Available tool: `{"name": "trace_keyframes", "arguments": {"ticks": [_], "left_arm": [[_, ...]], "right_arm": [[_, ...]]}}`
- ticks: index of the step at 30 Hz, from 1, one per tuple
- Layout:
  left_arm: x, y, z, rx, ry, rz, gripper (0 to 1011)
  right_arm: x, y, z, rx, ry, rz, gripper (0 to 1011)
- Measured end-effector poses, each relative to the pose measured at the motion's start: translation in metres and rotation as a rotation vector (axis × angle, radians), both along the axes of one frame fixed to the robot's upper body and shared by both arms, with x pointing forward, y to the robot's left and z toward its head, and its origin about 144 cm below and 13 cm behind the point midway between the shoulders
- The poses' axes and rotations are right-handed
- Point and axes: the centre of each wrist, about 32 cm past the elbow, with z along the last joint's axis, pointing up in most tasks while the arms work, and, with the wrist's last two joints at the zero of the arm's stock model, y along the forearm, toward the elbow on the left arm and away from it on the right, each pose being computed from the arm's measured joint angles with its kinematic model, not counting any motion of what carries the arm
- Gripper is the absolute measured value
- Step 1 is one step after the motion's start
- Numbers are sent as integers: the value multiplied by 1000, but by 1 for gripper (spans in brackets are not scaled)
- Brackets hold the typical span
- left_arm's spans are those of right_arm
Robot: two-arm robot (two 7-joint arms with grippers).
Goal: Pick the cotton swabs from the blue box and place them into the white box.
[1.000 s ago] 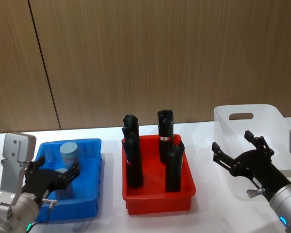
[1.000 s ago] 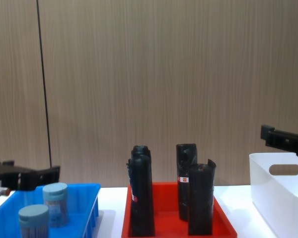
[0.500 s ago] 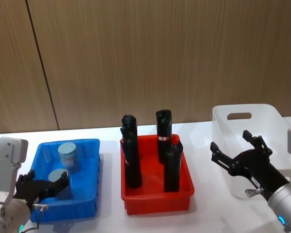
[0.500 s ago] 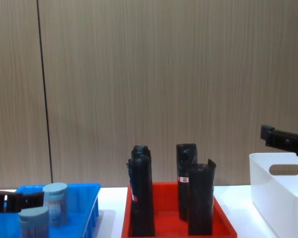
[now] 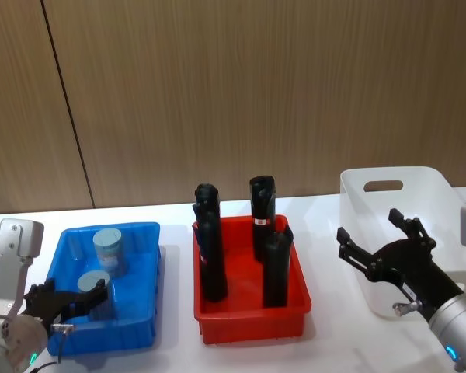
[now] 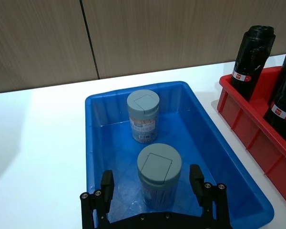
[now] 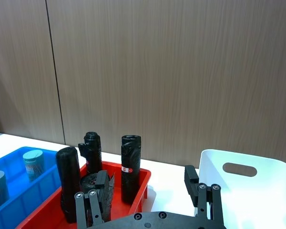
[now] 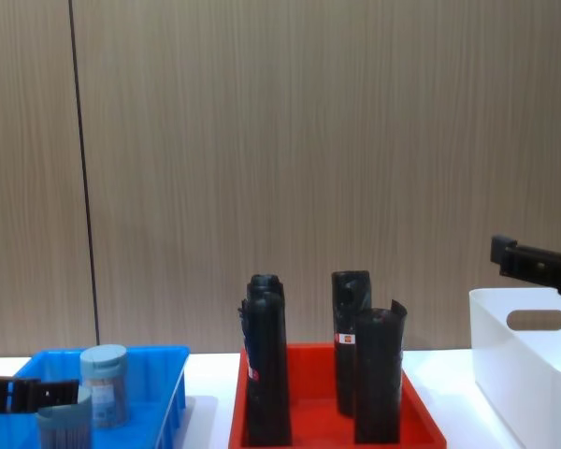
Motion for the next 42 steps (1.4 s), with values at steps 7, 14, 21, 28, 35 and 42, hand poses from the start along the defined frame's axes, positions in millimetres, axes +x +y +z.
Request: {"name": "trace_keyframes", "arguments": {"ticks": [7, 14, 21, 28, 35, 42], "left_arm": [[9, 3, -3, -13, 13, -13, 1004], [18, 6, -8, -24, 23, -29, 1004], [25, 8, -12, -30, 32, -45, 1004], [30, 10, -16, -32, 43, -62, 1004], [35, 10, -18, -33, 51, -77, 956], [39, 10, -19, -33, 50, -89, 784]], "right_arm": [[0, 0, 0, 0, 0, 0, 1002], [0, 0, 0, 0, 0, 0, 1002], [0, 0, 0, 0, 0, 0, 1002], [0, 0, 0, 0, 0, 0, 1002], [0, 0, 0, 0, 0, 0, 1002], [0, 0, 0, 0, 0, 0, 1002]]}}
